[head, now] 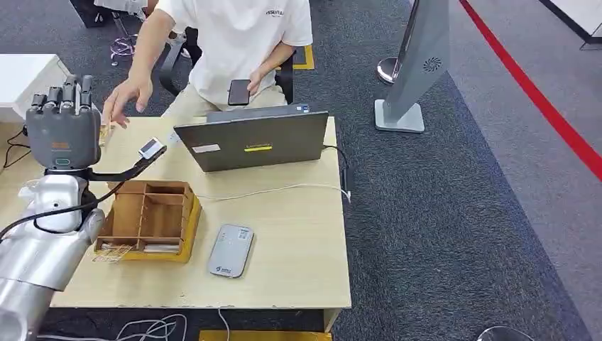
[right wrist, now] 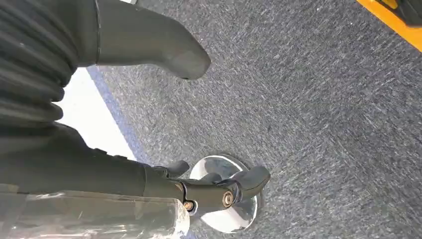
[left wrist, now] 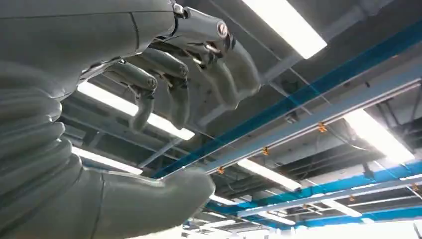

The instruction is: Pass the card to the sensor for recognition and then transmit it.

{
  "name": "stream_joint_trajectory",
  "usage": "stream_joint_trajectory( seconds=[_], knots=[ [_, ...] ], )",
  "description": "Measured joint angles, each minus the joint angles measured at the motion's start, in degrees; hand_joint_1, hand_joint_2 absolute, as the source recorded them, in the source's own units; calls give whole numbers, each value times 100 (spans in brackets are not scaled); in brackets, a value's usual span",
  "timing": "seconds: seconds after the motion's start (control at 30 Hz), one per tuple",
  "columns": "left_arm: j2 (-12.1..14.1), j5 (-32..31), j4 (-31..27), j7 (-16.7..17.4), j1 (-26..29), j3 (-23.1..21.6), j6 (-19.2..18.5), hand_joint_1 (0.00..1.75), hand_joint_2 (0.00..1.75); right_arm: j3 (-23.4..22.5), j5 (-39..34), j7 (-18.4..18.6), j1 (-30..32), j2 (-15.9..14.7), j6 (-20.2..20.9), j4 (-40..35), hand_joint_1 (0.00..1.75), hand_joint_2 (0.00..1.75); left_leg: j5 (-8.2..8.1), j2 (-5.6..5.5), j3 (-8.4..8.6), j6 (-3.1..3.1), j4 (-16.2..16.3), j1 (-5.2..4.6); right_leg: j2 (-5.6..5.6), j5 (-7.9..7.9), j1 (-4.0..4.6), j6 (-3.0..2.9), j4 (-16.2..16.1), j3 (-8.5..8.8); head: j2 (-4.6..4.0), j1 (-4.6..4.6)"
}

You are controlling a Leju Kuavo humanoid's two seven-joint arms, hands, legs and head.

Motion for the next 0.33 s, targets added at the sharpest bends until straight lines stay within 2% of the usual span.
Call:
stream_joint_trajectory(
  seconds=[0.17, 0.27, 0.33],
  knots=[
    [-142, 70, -510, -901, 672, 576, 9, 0, 175, 317, -625, 448, 280, -127, -225, -140, 0, 175, -3, 1, -3, 1, -1, -1, 1, -4, -1, 4, 0, -3, 0, 2],
    [-234, 285, -1129, -1357, 1294, 1022, 17, 0, 175, 455, -872, 640, 495, -153, -317, -302, 0, 175, -8, 14, -3, -3, -3, -1, 14, -8, -1, 2, 0, -4, 0, 0],
    [-260, 508, -1756, -1657, 1921, 1382, 24, 0, 175, 505, -1031, 741, 671, -155, -376, -444, 0, 175, -26, 28, 6, -9, -5, -2, 31, -19, -3, -2, 1, -2, 0, -2]
  ],
)
